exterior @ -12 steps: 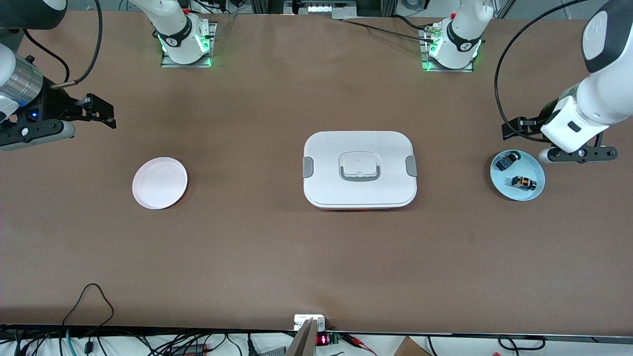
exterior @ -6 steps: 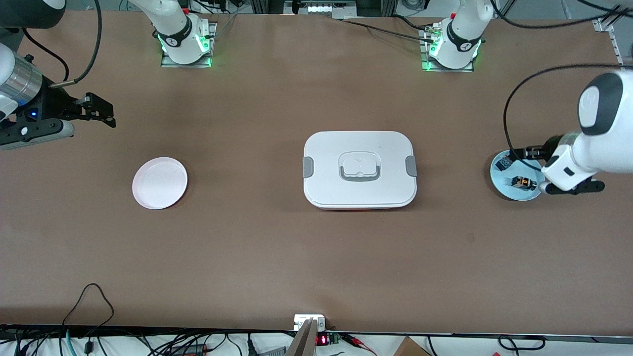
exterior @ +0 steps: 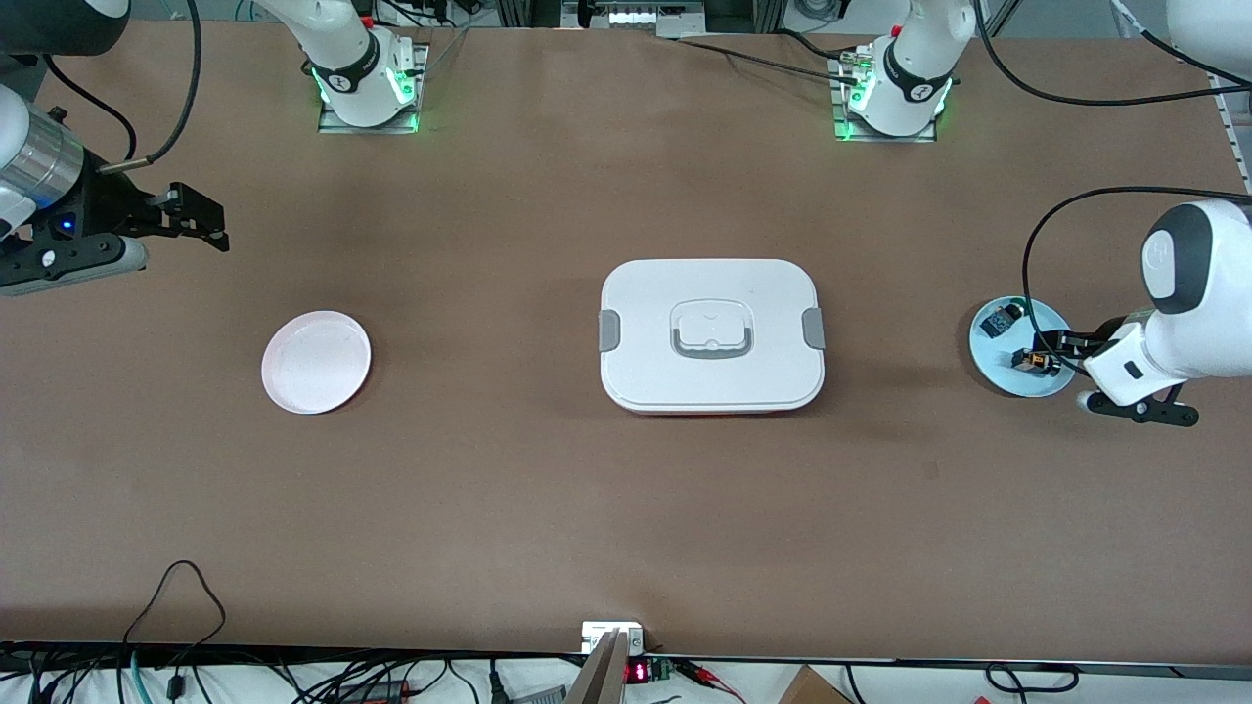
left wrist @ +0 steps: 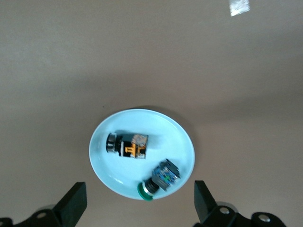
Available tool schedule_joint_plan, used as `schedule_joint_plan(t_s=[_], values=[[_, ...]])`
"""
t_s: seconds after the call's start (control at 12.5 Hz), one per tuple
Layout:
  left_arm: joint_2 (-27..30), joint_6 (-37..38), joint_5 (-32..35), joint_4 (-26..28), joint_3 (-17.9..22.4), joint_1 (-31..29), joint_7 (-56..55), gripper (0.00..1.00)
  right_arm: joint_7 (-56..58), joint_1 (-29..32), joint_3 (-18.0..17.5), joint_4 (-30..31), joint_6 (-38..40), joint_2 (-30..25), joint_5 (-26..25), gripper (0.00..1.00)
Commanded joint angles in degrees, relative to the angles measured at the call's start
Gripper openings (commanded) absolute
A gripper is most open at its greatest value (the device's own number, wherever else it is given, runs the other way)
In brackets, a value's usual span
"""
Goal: Transfer orange switch to right arm and place
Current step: 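Close the left gripper on the orange switch and lift it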
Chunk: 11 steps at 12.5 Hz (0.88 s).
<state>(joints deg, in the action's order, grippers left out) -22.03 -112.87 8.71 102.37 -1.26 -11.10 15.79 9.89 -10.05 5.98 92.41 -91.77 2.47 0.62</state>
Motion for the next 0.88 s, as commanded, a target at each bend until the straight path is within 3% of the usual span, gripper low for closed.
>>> schedule_joint_plan(t_s=[0.0, 0.16, 0.32, 0.8], values=[[1.3, -10.8, 0.9, 7.7, -0.3, -3.3, 6.5, 1.00, -0.4, -0.1, -0.3, -1.2, 0.7, 0.2, -0.6, 1.00], [0.5, -21.8, 0.9, 13.7, -0.4, -5.7, 10.0, 1.00, -0.8, -0.2, -0.4, -2.2, 0.5, 0.3, -1.6, 1.00], [-0.8, -28.3, 0.9, 17.2, -0.4, -6.2, 10.4, 1.00, -0.8, 0.0, -0.2, -3.0, 0.4, 0.2, -1.9, 1.00], [-3.9, -31.2, 0.9, 17.2, -0.4, -7.3, 11.6, 1.00, -0.8, 1.2, -0.1, -5.4, 1.3, 0.1, -4.6, 1.00]])
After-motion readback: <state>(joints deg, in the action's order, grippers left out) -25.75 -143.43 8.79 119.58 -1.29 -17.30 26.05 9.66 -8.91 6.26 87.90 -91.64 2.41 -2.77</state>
